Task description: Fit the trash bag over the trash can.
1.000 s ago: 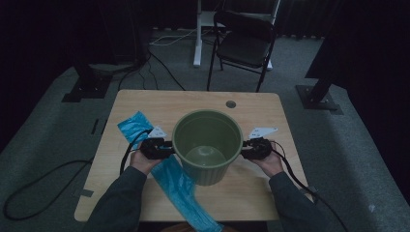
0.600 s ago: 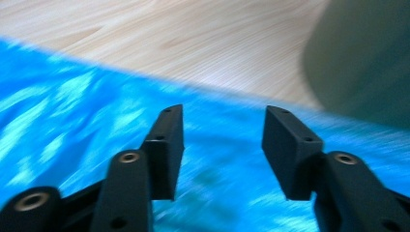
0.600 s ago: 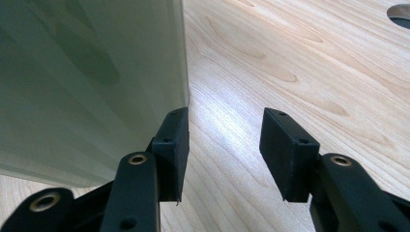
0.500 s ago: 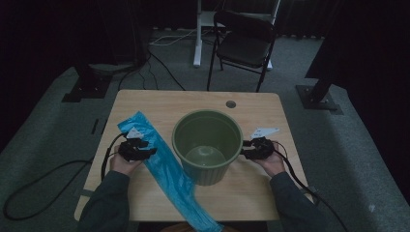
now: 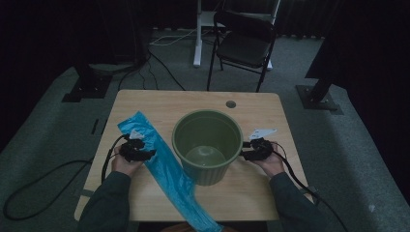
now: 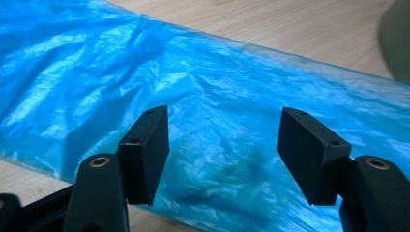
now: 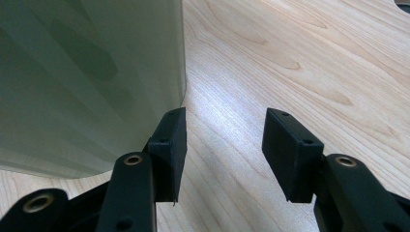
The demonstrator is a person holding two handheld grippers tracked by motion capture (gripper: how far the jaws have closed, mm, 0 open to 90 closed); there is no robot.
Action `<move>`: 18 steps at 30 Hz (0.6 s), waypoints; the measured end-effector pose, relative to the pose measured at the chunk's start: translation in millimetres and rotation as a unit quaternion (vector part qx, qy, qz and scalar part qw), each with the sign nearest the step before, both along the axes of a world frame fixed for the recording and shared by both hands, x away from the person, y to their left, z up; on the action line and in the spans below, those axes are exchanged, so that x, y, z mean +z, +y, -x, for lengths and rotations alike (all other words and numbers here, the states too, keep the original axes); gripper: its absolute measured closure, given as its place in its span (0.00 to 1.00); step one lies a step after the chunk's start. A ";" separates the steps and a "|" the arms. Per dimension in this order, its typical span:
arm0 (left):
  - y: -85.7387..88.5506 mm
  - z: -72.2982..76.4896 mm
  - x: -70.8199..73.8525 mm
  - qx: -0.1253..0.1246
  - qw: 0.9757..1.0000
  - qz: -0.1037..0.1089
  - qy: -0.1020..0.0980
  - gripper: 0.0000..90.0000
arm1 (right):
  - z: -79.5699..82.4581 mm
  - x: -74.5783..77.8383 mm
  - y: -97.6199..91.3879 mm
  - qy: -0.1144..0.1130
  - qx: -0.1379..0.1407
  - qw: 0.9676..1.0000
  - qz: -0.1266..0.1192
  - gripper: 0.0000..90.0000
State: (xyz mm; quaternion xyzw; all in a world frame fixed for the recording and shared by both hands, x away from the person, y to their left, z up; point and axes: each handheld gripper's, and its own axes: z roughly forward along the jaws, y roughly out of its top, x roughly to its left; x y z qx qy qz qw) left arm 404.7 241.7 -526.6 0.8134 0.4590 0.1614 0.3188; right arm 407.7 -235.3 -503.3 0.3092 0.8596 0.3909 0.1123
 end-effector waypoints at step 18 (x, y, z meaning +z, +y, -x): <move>-6.5 -5.9 -3.6 0.018 1.000 -0.016 0.003 0.80 | 0.0 -1.8 1.4 0.005 0.003 1.000 0.003 0.57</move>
